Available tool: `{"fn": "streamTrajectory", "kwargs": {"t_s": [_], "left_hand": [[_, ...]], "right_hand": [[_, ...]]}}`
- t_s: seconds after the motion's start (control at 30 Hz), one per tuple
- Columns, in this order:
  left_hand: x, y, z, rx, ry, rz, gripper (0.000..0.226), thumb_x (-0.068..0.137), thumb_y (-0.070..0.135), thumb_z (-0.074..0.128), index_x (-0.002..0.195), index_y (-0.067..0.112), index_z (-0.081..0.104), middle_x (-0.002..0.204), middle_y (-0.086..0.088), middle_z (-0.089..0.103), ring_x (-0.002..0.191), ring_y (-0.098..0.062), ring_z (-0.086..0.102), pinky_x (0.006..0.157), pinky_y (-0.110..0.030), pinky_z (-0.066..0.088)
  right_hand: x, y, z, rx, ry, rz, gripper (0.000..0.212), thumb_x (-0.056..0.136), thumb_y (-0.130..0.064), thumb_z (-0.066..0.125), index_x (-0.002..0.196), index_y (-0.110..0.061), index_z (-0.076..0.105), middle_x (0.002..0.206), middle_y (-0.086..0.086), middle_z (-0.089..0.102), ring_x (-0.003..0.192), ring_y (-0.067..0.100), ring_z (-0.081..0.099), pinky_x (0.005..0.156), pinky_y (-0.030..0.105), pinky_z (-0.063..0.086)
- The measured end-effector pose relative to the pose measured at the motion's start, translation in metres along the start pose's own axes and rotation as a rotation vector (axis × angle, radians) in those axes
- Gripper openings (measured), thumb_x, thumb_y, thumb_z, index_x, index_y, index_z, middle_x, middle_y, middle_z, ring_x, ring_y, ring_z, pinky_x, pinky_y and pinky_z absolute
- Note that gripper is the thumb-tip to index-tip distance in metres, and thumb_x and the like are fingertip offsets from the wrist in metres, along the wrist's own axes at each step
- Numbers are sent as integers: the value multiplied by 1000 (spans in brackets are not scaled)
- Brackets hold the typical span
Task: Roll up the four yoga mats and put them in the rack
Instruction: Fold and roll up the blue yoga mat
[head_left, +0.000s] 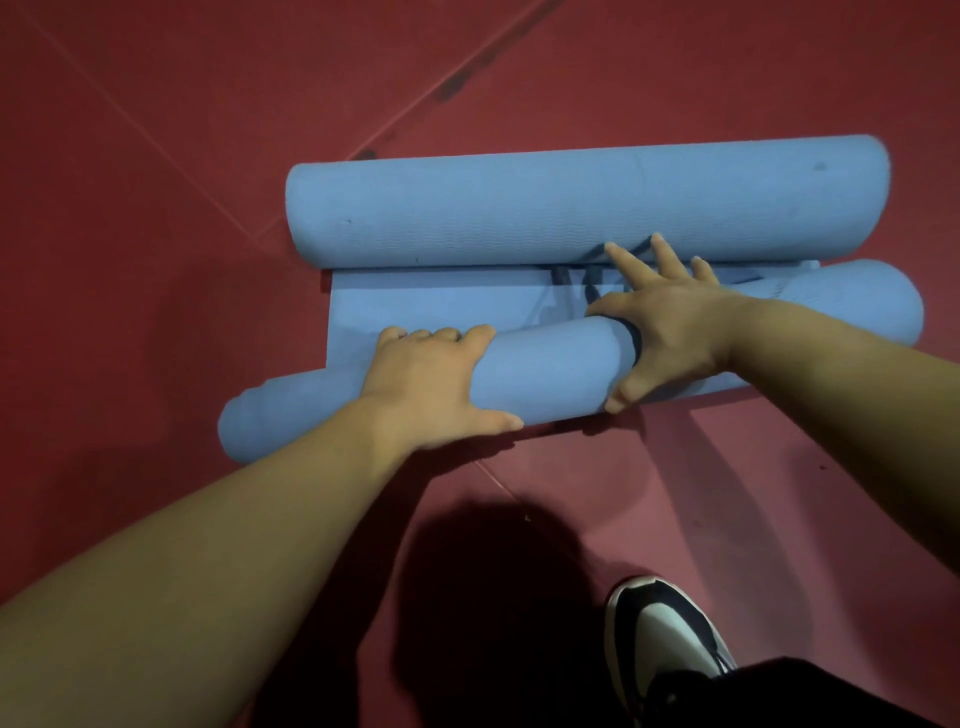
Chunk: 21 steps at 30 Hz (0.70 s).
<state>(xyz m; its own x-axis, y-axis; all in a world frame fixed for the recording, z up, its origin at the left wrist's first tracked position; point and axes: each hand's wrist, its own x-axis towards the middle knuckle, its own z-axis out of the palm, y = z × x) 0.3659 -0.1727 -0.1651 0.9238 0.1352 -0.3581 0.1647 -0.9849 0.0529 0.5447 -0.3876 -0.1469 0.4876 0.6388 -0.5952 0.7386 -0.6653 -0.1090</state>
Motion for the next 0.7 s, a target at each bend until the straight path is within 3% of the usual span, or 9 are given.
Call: {"fn": "streamTrajectory", "kwargs": {"t_s": [0.23, 0.5, 0.6, 0.7], "left_hand": [[-42, 0, 16, -117, -142, 10, 98, 53, 102, 37, 131, 43, 41, 123, 10, 66, 116, -19, 62, 98, -42, 44], [-56, 5, 19, -220, -243, -23, 103, 50, 102, 39, 136, 45, 38, 132, 11, 62, 123, -19, 57, 102, -43, 43], [-65, 14, 19, -198, -169, -51, 110, 57, 97, 46, 150, 43, 24, 148, 7, 46, 137, -22, 43, 112, -48, 33], [-81, 28, 27, -146, -20, -97, 107, 64, 93, 50, 153, 41, 22, 144, 8, 44, 133, -21, 43, 108, -44, 33]], "right_hand": [[-31, -20, 17, 32, -162, -14, 106, 42, -87, 72, 138, -59, 39, 162, -11, -33, 144, 41, -39, 114, 75, -5], [-42, -22, 39, -7, -79, -72, 119, 46, -96, 61, 151, -50, 29, 161, -9, -36, 143, 37, -42, 120, 67, 0], [-42, -22, 38, 4, -79, -77, 121, 47, -96, 62, 153, -49, 27, 162, -9, -34, 144, 36, -41, 121, 65, 5], [-42, -21, 36, 57, -79, -80, 121, 48, -93, 67, 153, -48, 29, 163, -10, -33, 143, 34, -42, 121, 61, 8]]}}
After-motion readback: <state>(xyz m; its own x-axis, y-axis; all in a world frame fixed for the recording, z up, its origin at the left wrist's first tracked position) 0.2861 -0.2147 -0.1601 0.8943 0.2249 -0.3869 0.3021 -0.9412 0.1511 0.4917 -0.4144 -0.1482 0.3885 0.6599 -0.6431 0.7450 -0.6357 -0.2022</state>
